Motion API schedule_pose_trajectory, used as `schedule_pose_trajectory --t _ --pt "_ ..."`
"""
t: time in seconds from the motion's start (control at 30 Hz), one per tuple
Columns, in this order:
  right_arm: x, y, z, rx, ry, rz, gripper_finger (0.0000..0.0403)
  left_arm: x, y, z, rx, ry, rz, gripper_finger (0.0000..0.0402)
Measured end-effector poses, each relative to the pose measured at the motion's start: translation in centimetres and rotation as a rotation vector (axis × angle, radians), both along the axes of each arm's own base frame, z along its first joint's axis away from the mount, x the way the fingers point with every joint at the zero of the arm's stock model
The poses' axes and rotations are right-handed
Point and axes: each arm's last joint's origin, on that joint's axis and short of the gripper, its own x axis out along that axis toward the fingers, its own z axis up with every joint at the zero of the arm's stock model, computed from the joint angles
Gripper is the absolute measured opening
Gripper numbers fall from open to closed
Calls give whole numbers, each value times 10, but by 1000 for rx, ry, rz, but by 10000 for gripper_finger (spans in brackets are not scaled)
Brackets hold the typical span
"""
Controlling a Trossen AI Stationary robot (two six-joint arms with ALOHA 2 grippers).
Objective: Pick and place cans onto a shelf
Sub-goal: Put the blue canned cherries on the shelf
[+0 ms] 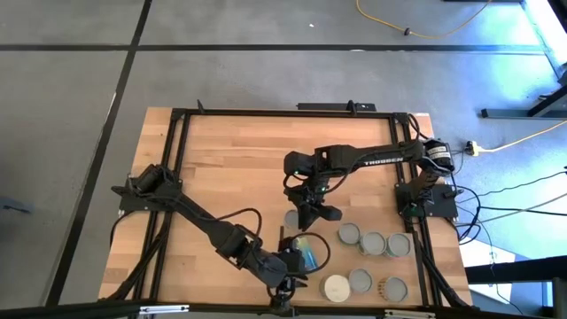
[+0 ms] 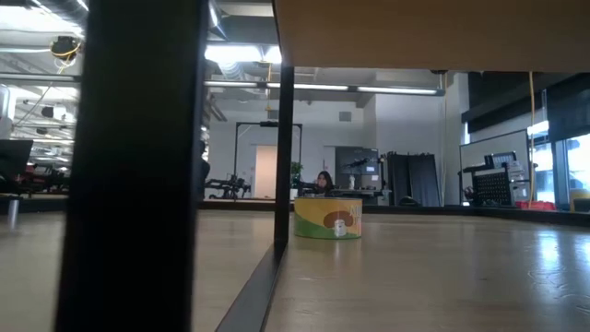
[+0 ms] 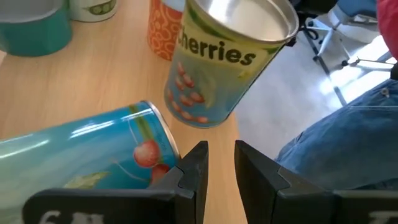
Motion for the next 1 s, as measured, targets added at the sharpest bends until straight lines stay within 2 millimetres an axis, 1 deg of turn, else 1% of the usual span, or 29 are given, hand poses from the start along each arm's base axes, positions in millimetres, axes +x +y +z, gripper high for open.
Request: schedule_pose_trajectory --t 0.13,0.37,0.5,1.0 --pt "3 0 -7 8 25 2 64 -1 1 -2 15 15 8 71" --pt "3 1 -7 29 22 17 65 -2 2 -4 26 36 9 71" --pt "2 2 -5 86 22 51 65 -3 2 -5 33 48 8 71" --pt "2 2 -6 86 28 51 65 -5 4 -8 67 90 19 71"
